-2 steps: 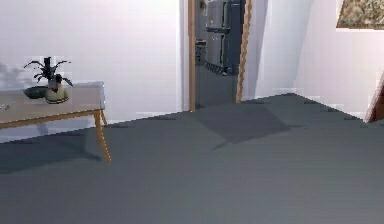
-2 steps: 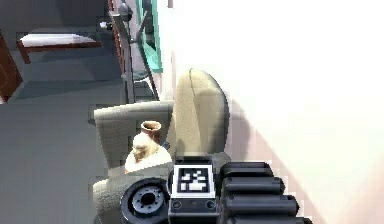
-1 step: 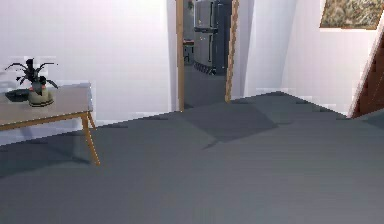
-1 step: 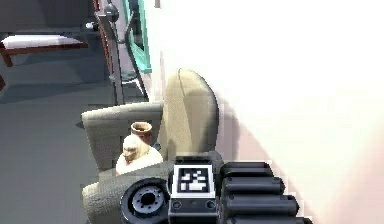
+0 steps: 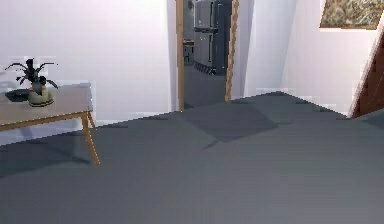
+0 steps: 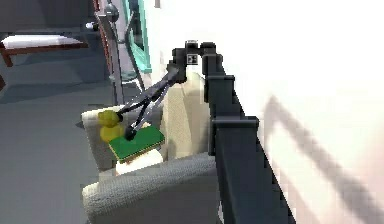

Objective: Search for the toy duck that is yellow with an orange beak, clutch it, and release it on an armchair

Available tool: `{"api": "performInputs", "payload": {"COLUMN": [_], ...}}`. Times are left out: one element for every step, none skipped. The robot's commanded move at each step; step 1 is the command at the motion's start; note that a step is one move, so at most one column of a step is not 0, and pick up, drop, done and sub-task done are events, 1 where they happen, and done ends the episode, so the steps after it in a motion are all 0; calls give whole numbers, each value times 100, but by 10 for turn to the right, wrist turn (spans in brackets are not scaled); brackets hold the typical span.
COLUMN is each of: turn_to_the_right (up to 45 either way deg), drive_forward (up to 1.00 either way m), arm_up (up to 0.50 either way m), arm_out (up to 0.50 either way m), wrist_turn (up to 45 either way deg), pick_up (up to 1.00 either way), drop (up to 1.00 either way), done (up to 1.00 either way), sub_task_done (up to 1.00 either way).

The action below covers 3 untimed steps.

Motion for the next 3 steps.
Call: {"api": "performInputs", "payload": {"turn_to_the_right": [0,0,0], "drive_forward": [0,0,0], "arm_up": [0,-38,-50], "arm_out": [0,0,0], "wrist_turn": [390,0,0], "pick_up": [0,0,0], "drop": [0,0,0], "done": [0,0,0], "sub_task_done": [0,0,0]}}
